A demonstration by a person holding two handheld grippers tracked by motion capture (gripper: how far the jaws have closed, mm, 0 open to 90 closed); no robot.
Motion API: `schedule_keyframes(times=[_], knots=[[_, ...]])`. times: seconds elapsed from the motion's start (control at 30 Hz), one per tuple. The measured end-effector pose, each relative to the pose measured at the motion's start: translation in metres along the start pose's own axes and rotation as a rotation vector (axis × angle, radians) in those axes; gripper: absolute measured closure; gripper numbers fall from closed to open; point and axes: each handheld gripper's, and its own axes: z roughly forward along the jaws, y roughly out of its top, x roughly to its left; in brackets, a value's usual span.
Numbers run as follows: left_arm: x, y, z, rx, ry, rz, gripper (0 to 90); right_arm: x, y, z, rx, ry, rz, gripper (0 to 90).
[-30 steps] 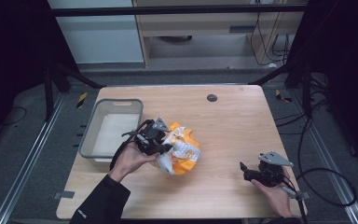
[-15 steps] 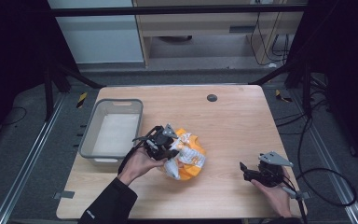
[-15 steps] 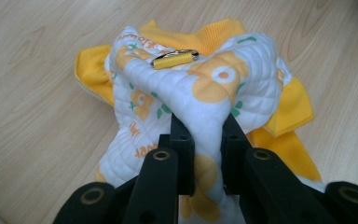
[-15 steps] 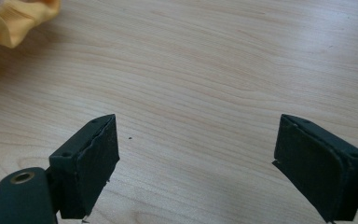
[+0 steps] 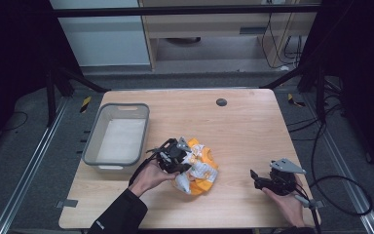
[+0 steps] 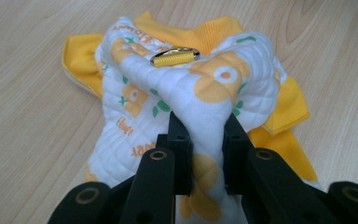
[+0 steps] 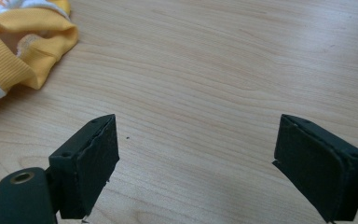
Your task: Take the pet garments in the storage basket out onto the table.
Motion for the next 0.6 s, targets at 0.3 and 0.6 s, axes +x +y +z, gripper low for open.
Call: schedule_keyframes(times=[0.3,0.6], knots=[[0.0000,-0.0041,0.0051,0.025,-0.007,0.001,69.2,0.0002,0.0000,-0.0002,0.002,0.002,0.003,13.4],[-0.0009,-0.0084,0.0064,0.031,-0.008,0.012,51.4,-0.0002,-0.0001,0.0000,0.004,0.001,0.000,13.2]])
